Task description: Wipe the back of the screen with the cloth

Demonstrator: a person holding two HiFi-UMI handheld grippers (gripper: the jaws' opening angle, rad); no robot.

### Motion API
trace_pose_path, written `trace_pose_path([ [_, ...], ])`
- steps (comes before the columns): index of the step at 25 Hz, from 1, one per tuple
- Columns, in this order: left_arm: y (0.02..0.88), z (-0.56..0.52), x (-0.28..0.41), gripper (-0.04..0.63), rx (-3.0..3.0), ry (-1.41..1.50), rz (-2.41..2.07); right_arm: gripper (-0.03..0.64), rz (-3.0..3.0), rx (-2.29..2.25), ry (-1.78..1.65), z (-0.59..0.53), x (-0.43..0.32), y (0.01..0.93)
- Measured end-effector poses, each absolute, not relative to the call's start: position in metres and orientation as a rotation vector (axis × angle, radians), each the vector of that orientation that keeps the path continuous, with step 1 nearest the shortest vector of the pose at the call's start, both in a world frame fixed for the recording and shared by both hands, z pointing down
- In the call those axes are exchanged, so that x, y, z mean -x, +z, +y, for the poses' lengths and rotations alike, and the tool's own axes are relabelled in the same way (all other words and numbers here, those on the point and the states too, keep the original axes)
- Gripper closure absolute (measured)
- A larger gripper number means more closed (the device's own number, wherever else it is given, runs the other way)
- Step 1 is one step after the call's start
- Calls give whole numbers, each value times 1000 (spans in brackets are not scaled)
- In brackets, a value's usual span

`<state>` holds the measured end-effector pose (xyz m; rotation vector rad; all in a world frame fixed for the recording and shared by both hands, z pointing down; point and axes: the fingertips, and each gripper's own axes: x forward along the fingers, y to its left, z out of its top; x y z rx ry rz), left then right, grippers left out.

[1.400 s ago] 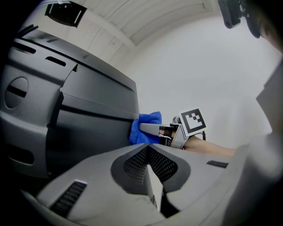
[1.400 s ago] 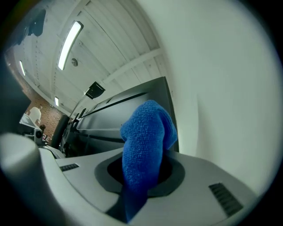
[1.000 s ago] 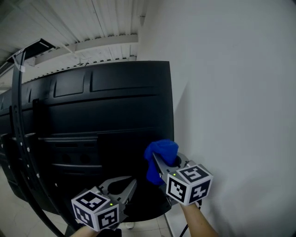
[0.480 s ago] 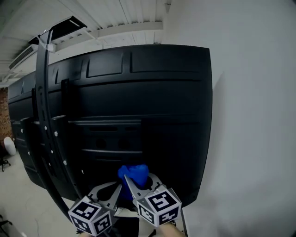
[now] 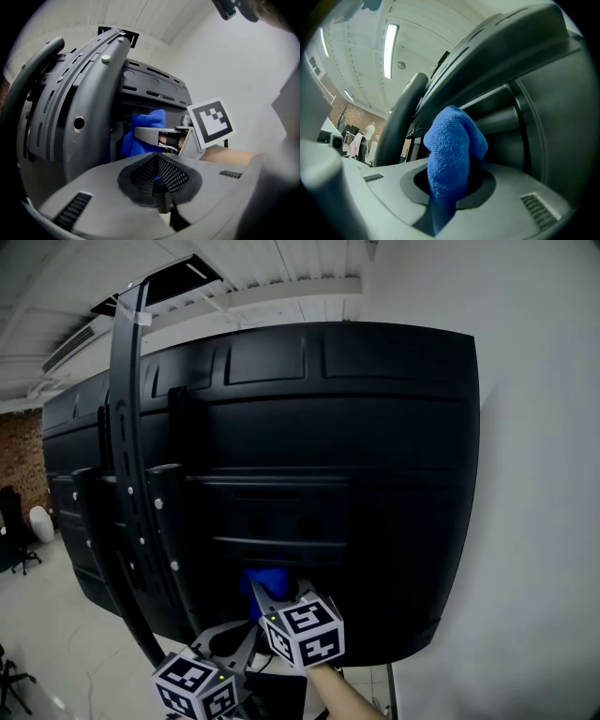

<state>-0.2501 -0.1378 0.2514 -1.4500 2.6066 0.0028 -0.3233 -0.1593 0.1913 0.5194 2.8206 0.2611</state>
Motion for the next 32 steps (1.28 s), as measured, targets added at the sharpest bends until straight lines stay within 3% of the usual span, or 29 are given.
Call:
trace_pose_path([
  [6, 248, -161, 262, 588, 1419, 1, 2552, 565, 2803, -420, 317, -187, 310, 188],
  [22, 219, -287, 211, 588, 1603, 64, 2382, 565, 2750, 117, 249, -402, 178, 164],
  [32, 229, -305, 200, 588, 1604, 39, 2410, 565, 2757, 276, 206, -471, 149, 173],
])
